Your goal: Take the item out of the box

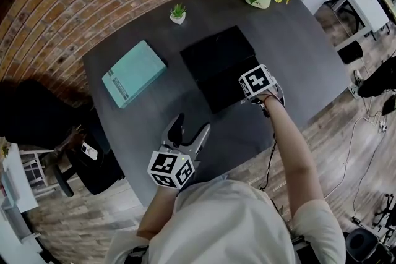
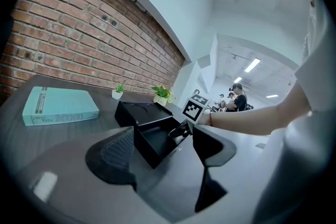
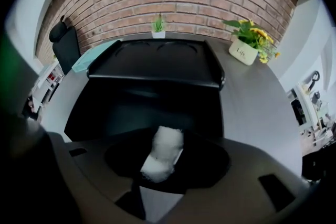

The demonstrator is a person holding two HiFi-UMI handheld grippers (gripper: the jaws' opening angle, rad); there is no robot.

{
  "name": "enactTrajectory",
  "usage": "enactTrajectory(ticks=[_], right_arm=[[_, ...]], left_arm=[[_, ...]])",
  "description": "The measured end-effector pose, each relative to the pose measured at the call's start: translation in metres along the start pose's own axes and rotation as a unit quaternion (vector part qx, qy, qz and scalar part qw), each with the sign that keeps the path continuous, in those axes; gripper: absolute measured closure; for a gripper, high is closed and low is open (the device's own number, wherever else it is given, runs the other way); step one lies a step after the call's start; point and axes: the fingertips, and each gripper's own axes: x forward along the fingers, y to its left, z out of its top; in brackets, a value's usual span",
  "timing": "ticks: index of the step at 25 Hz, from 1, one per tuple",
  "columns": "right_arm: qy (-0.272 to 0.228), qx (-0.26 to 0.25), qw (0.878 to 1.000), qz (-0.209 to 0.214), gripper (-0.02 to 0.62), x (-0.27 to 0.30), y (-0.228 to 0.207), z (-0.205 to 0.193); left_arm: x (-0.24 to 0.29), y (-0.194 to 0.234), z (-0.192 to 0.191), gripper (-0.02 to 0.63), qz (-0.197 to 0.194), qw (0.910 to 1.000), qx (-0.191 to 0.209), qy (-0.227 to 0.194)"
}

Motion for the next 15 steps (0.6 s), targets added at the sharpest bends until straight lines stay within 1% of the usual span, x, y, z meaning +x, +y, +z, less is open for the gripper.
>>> enactTrajectory(ticks=[4, 7, 11, 15], right_arm=[[-0.005, -0.004, 1.000, 0.002, 0.414, -0.002, -0.001, -0.001], [-0.022, -0.009, 1.000, -0.006, 0.426, -0.008, 0.002, 0.001], [-0.071, -0.019, 0.997, -0.021, 0.434, -0.026, 0.008, 0.011], [-0.130, -0.024, 0.991, -0.036, 0.439, -0.051, 0.017, 0.020]], left_arm=[[-0.004, -0.001, 0.001, 0.268, 0.004, 1.0000, 0.002, -0.004], [-0.009, -0.001, 0.002, 0.268, 0.007, 1.0000, 0.002, -0.006], [-0.017, -0.006, 0.001, 0.268, 0.006, 0.9999, 0.006, -0.007], [-0.028, -0.014, 0.000, 0.268, 0.002, 0.9999, 0.009, -0.011]])
